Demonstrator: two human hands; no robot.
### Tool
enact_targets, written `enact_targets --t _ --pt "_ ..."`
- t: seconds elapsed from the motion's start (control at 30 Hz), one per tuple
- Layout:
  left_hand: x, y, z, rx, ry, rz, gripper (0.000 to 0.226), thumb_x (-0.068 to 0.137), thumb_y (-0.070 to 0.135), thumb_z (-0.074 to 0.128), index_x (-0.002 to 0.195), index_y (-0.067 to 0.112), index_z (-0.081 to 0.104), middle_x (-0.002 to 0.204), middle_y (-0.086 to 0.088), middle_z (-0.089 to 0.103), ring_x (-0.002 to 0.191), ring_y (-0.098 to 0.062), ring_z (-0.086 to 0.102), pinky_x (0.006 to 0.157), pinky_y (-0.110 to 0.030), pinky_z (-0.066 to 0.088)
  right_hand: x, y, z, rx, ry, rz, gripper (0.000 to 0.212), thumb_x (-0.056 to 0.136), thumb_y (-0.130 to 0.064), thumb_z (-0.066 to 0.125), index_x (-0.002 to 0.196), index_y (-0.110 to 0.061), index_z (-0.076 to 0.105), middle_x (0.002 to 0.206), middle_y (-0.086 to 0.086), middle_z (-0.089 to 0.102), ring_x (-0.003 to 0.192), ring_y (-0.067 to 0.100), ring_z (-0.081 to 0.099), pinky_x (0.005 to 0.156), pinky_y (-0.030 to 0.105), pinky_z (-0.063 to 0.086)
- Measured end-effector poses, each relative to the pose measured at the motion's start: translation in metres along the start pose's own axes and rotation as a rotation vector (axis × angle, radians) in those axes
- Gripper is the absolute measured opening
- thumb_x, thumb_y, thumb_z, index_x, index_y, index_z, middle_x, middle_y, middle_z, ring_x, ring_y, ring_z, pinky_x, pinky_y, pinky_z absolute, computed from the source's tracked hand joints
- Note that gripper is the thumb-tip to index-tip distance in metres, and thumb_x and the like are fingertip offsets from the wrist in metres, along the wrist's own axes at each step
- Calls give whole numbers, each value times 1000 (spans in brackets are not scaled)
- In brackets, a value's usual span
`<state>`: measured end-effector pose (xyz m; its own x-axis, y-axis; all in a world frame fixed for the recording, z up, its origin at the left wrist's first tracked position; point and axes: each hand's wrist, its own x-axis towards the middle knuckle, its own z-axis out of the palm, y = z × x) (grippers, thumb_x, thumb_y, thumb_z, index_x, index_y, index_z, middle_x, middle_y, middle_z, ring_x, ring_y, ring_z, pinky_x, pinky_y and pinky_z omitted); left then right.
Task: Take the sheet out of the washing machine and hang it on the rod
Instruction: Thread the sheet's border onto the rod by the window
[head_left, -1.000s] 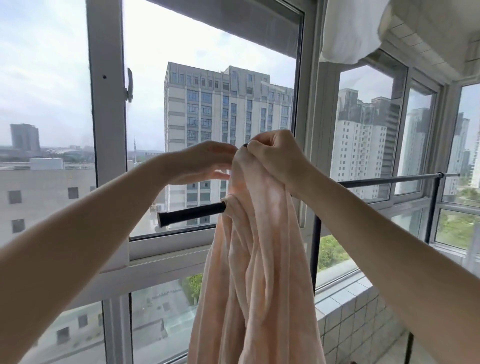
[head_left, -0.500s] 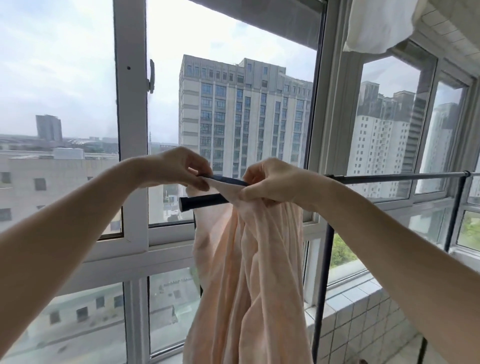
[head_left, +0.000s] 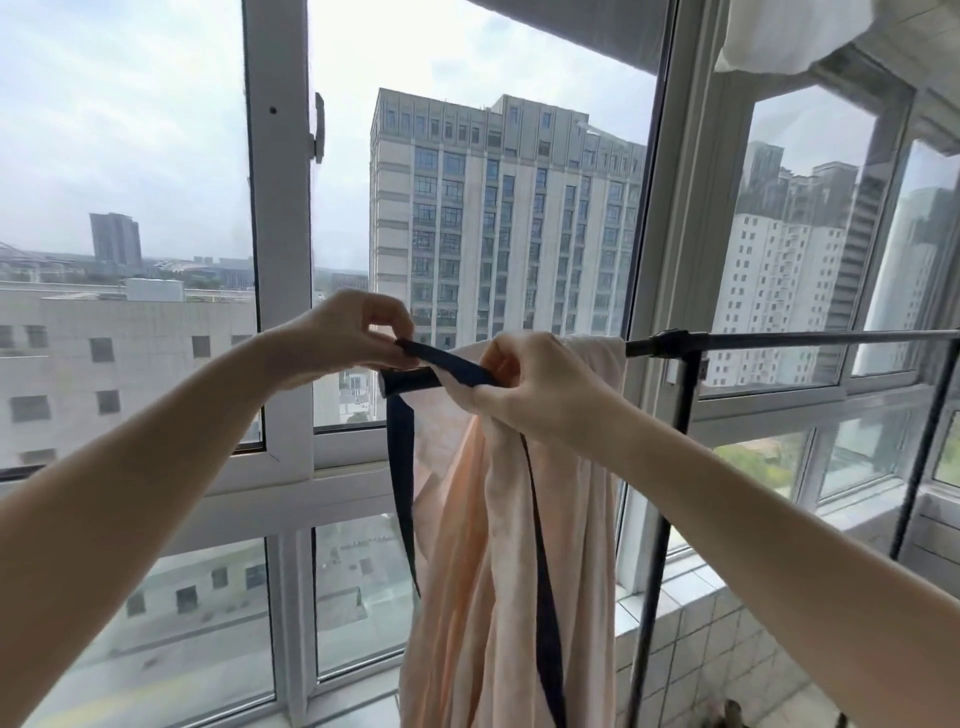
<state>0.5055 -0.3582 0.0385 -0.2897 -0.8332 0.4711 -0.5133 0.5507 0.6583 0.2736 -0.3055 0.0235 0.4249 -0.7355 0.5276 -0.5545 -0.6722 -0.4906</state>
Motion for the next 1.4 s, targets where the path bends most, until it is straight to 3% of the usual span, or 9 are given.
enact_targets --t 0.17,0.3,0.43,0.63,0.73,0.87,1.1,1.27,1.4 --pt "4 0 15 179 229 179 20 82 -2 71 79 9 54 77 7 58 73 7 56 75 -11 46 4 9 7 -695 387 -148 30 89 -36 65 74 -24 43 65 -11 46 50 2 39 49 19 19" --pt "0 0 29 10 277 111 5 95 1 54 94 6 53 79 -2 59 64 4 55 63 -9 43 1 15 19 -748 587 -271 21 88 -22 66 86 -20 45 69 -8 52 41 12 42 41 23 32" --pt "-20 -25 46 -40 220 -8 10 87 2 66 96 -1 62 80 -8 65 72 -14 59 65 -22 48 -17 29 39 -460 453 -352 19 96 -31 58 97 -22 40 77 -8 59 49 16 55 48 34 50" --pt "-31 -28 59 -122 227 8 15 80 4 74 88 14 67 71 7 65 66 2 60 63 -13 48 -21 34 49 -215 375 -342 21 89 -25 66 94 -18 46 65 -12 52 55 12 56 55 36 54" --pt "-23 -23 58 -90 495 165 32 82 -17 57 80 13 48 72 5 50 63 1 50 57 -16 44 -14 27 40 -412 485 -333 16 87 -8 65 87 -16 52 60 -6 53 49 14 53 48 36 51" --pt "-21 -31 60 -139 550 218 42 79 -15 53 81 26 45 76 12 49 74 -19 50 68 -48 50 -9 19 31 -426 690 -352 20 84 -21 74 87 -15 55 55 -12 48 45 8 46 45 19 38" --pt "-32 -49 81 132 492 143 12 88 6 67 93 3 57 78 10 57 68 8 55 65 -6 42 -19 40 57 -262 431 -279 19 91 -20 63 91 -22 44 64 -10 55 54 13 57 54 39 53" --pt "-34 -32 70 -16 600 152 31 91 -10 52 84 19 43 81 4 49 53 -14 64 46 -53 49 -14 31 42 -522 611 -233 12 92 -6 57 87 -15 51 58 -5 51 45 16 51 47 35 50" --pt "-41 -33 82 14 598 132 16 97 -1 48 89 9 39 76 -16 44 54 -30 52 41 -46 46 -26 23 55 -443 538 -283 19 93 -13 60 89 -17 42 56 -5 48 42 16 48 44 33 47"
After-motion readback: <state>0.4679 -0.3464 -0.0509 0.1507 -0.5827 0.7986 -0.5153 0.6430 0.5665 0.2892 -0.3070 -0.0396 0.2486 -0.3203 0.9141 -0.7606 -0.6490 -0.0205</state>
